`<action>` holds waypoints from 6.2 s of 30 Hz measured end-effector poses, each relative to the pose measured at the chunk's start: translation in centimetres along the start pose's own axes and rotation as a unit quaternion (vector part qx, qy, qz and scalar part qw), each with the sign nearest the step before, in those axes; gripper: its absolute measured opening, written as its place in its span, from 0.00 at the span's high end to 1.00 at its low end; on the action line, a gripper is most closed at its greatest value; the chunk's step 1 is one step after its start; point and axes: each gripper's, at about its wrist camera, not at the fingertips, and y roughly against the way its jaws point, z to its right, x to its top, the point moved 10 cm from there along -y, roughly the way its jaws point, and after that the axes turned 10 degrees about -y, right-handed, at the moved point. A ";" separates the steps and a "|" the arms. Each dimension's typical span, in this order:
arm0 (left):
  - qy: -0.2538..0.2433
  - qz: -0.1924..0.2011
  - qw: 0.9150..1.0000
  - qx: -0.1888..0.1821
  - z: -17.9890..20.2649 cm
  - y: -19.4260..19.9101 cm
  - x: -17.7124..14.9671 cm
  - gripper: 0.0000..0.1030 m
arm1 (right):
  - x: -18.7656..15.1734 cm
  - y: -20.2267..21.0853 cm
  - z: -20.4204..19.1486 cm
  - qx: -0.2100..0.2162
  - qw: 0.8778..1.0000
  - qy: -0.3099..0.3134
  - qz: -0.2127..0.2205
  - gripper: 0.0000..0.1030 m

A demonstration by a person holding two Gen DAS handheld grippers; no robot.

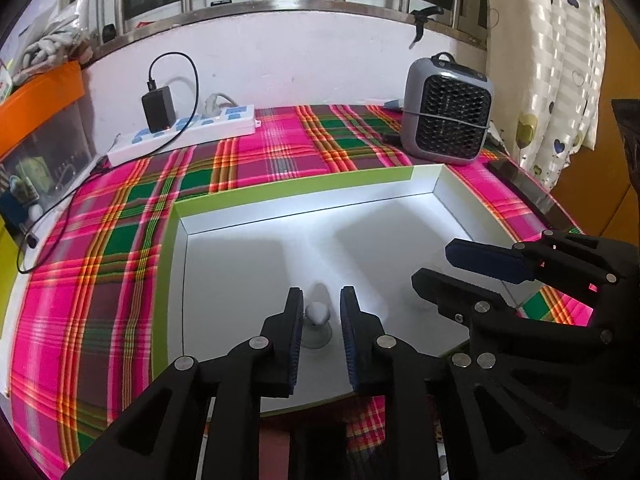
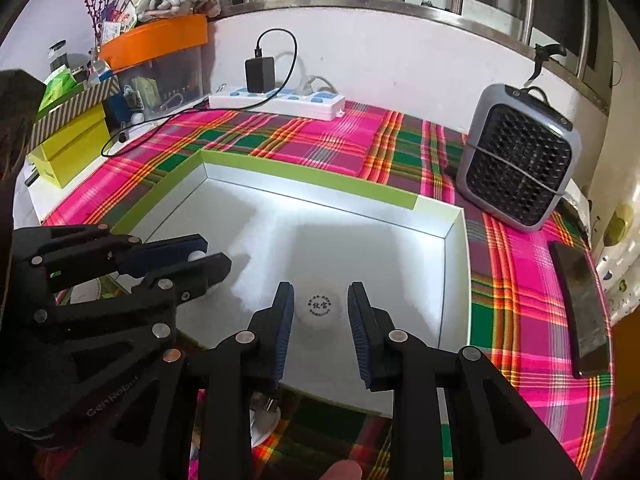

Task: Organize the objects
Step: 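Lift both open grippers out of the box back toward the items, then grasp the pink oblong case with right gripper while left gripper approaches the white face gadget, then grasp the white face gadget with left gripper and lift it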

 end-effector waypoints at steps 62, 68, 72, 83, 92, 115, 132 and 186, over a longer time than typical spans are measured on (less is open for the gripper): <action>-0.020 0.032 0.999 -0.035 5.2 9.1 -5.4 0.80 | -6.2 9.7 -2.5 -0.015 0.998 0.031 0.054 0.72; -0.020 0.029 0.998 -0.048 5.5 9.1 -6.3 0.79 | -7.8 9.2 -1.9 -0.005 0.999 0.012 0.035 0.71; -0.020 0.027 0.998 -0.056 5.5 9.0 -6.7 0.76 | -8.4 9.0 -1.3 0.002 1.000 -0.002 0.027 0.71; -0.018 0.021 0.997 -0.070 5.5 8.4 -7.3 0.71 | -9.2 8.6 -0.3 0.023 0.999 -0.034 0.011 0.58; -0.018 0.017 0.997 -0.078 5.7 7.5 -7.1 0.68 | -9.0 7.6 1.6 0.021 0.996 -0.089 -0.001 0.58; -0.011 -0.026 0.994 -0.102 5.9 4.3 -6.7 0.64 | -9.1 5.3 2.6 0.020 0.995 -0.089 -0.038 0.69; -0.008 -0.001 0.995 -0.100 5.9 5.8 -6.6 0.76 | -8.9 5.7 2.8 0.021 0.996 -0.083 -0.029 0.82; 0.015 0.048 0.996 -0.074 2.9 6.8 -0.8 0.76 | -3.1 7.1 0.0 0.048 0.998 -0.038 0.030 0.82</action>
